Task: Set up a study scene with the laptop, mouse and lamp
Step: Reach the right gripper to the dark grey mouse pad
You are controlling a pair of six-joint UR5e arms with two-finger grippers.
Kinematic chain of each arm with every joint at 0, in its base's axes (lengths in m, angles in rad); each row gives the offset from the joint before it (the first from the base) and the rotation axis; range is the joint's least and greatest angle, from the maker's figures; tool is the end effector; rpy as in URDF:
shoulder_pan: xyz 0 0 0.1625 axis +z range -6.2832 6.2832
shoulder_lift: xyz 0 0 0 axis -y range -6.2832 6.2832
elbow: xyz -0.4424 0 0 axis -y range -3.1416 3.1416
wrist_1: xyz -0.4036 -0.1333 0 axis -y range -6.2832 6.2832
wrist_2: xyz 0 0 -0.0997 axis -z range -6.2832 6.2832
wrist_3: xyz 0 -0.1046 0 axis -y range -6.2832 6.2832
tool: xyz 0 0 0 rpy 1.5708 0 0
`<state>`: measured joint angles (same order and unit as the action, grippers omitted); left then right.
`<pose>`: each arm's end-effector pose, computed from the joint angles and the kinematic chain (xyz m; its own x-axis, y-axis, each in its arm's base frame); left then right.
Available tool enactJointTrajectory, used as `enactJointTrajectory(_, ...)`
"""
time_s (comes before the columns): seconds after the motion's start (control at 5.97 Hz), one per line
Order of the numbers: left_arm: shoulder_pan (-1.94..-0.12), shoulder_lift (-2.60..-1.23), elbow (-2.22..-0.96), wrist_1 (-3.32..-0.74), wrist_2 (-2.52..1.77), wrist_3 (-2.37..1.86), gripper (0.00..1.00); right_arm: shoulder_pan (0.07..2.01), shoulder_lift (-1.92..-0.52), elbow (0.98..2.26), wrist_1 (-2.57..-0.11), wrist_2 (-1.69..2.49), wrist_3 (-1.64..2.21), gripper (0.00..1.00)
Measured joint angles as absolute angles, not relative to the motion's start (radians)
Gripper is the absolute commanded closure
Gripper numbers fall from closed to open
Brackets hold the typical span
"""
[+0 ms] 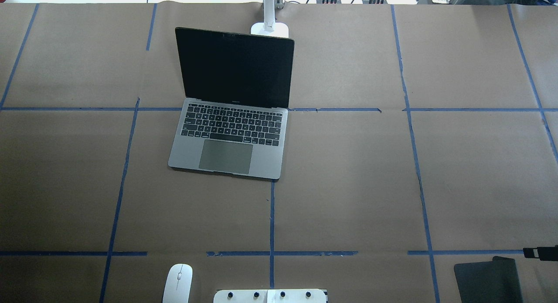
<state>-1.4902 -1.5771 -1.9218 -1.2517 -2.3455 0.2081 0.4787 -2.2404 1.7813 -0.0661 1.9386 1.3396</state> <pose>-0.0210 -0.4867 0.5346 0.6782 0.2881 -0.6760 -0.2254 0.9571 0.1818 -0.1527 -0.1870 0.6509 0.4684 0.0022 0.8835 -0.0476 0.9986 0.0228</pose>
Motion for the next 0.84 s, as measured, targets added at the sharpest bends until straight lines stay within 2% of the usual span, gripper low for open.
enactJointTrajectory(0.84,-1.491,-1.577,-1.925,-1.252,-2.345,0.207,0.0,0.29,-2.243,1.778,-0.063,1.829,1.453,0.03)
